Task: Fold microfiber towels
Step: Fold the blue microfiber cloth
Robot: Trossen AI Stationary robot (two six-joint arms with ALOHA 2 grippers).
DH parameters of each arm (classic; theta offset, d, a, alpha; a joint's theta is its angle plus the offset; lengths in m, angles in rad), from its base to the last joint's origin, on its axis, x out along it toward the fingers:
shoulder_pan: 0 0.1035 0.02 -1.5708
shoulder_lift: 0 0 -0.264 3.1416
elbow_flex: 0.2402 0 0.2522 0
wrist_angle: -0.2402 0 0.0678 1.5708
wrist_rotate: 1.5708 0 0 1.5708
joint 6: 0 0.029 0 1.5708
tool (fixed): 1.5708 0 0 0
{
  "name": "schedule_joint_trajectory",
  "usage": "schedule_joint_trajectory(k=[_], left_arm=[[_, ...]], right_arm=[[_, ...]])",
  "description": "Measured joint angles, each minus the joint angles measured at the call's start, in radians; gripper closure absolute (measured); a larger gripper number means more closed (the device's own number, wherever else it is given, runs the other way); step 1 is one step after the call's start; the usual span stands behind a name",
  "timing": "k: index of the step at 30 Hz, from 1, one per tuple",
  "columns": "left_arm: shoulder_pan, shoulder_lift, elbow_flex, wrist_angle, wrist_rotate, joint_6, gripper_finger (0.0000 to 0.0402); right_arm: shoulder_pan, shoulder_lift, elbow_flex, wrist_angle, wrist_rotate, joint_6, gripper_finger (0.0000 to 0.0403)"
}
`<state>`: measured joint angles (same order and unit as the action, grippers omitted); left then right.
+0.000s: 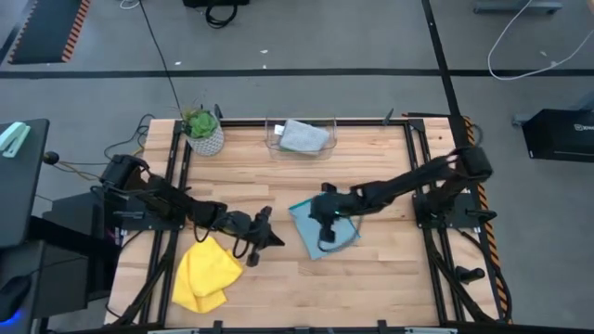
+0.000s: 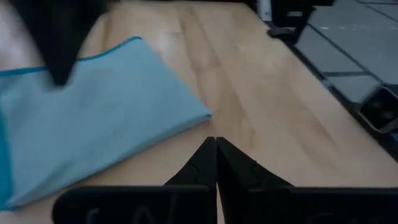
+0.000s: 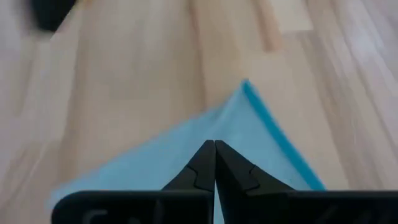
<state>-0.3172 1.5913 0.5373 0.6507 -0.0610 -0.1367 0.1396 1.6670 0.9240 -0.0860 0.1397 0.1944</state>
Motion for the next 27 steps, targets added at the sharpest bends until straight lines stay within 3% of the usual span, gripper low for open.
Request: schedule_joint_trajectory(k=[7, 15, 20, 27], left_arm=[[0.000, 0.057, 0.086, -0.080, -0.045, 0.026, 0.0371], [-0.018, 0.262, 0.388, -0.303, -0.070, 0.098, 0.0376], [-0.025, 0.347, 0.550, -0.414, -0.081, 0.112, 0.0301], [-0.061, 0.494, 0.738, -0.598, -0.158, 0.149, 0.0200]], right_arm=[[0.120, -0.219, -0.127, -0.141, 0.017, 0.046, 0.0372], [0.305, -0.354, -0.242, -0.294, 0.074, 0.199, 0.0269], [0.374, -0.329, -0.240, -0.405, 0.133, 0.201, 0.0220], [0.393, -0.319, -0.236, -0.389, 0.168, 0.165, 0.0198]])
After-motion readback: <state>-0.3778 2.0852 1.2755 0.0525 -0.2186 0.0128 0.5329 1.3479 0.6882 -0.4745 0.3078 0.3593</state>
